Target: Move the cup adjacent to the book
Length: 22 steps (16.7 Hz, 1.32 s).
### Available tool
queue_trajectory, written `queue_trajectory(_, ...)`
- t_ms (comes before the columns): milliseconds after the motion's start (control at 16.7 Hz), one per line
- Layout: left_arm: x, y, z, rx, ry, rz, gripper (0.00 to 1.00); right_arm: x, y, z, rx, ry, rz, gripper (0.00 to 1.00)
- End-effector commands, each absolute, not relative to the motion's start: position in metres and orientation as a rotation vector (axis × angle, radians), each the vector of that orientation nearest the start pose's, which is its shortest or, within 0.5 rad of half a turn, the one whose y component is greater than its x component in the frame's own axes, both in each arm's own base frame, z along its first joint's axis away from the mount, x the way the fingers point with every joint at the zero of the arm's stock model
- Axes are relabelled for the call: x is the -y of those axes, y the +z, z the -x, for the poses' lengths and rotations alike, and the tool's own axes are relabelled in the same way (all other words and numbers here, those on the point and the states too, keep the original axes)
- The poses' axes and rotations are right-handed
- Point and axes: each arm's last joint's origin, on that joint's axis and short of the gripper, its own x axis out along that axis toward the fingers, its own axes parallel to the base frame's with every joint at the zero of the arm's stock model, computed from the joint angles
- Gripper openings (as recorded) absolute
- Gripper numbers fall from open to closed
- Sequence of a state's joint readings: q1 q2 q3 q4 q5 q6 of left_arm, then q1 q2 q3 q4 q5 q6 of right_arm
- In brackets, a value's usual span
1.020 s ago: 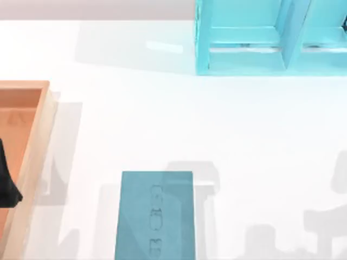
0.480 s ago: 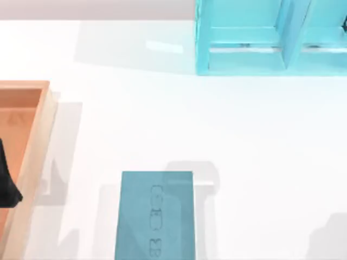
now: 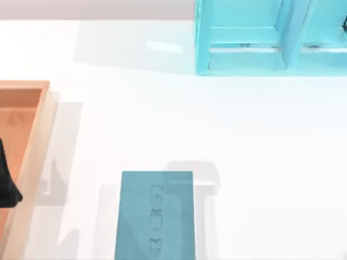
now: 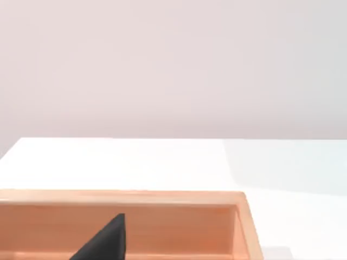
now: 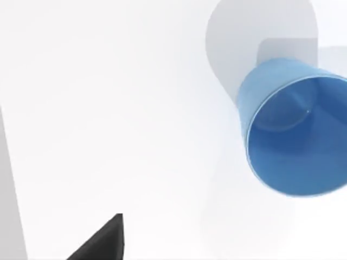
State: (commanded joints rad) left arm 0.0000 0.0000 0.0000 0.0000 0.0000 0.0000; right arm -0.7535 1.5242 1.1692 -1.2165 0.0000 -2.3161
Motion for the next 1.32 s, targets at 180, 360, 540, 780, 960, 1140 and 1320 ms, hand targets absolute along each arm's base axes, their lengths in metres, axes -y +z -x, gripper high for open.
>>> queue_trajectory(180,0.001,0.16,-0.106,0.0,0.0,0.0,1.0,0.18,0.236,-0.194,-1.214,1.203,1.202,1.0)
queue_trajectory(360,0.001,0.16,-0.106,0.0,0.0,0.0,1.0,0.178,0.235,-0.194,-1.211,1.203,1.205,1.0)
queue_trajectory(540,0.001,0.16,-0.106,0.0,0.0,0.0,1.0,0.18,0.216,-0.196,-1.214,1.207,1.198,1.0)
queue_trajectory(780,0.001,0.16,-0.106,0.0,0.0,0.0,1.0,0.183,0.17,-0.198,-1.213,1.194,1.211,1.0)
queue_trajectory(960,0.001,0.16,-0.106,0.0,0.0,0.0,1.0,0.181,0.142,-0.195,-1.213,1.199,1.207,1.0)
queue_trajectory(1140,0.001,0.16,-0.106,0.0,0.0,0.0,1.0,0.18,0.136,-0.194,-1.214,1.203,1.202,1.0)
queue_trajectory(1320,0.001,0.16,-0.106,0.0,0.0,0.0,1.0,0.18,0.136,-0.194,-1.214,1.203,1.202,0.92)
